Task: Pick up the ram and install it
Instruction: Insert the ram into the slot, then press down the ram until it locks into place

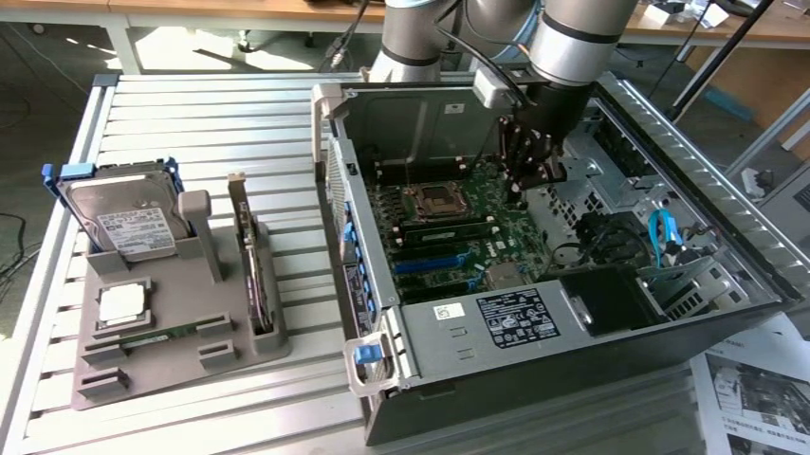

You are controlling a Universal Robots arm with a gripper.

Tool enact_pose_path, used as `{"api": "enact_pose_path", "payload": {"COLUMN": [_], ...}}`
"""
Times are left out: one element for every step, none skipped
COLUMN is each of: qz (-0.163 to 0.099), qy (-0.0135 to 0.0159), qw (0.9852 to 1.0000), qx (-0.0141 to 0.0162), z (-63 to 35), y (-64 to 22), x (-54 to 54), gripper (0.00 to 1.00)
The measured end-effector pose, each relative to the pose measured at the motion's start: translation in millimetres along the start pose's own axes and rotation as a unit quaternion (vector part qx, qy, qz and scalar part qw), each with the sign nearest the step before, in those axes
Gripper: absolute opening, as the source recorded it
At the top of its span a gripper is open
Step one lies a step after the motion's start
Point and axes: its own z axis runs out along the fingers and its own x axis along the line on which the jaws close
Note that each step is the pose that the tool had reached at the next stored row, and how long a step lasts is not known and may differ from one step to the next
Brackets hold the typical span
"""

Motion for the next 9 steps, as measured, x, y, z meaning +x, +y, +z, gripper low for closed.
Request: {"api": "enact_pose_path", "payload": {"qz": [0.0,0.0,0.0,0.0,0.0,0.0,0.0,0.0,0.0], "qy": [0.0,0.0,0.0,0.0,0.0,0.0,0.0,0.0,0.0], "qw": [1.0,1.0,1.0,1.0,1.0,1.0,1.0,1.0,1.0], "qx": [0.0,0.0,0.0,0.0,0.0,0.0,0.0,0.0,0.0], "z": [0.0,0.0,0.0,0.0,0.0,0.0,0.0,0.0,0.0], "y": [0.0,0.0,0.0,0.0,0.0,0.0,0.0,0.0,0.0], "x": [0.0,0.0,0.0,0.0,0.0,0.0,0.0,0.0,0.0], "gripper": [0.11,0.11,0.11,0.11,0.11,0.11,0.11,0.11,0.11]}}
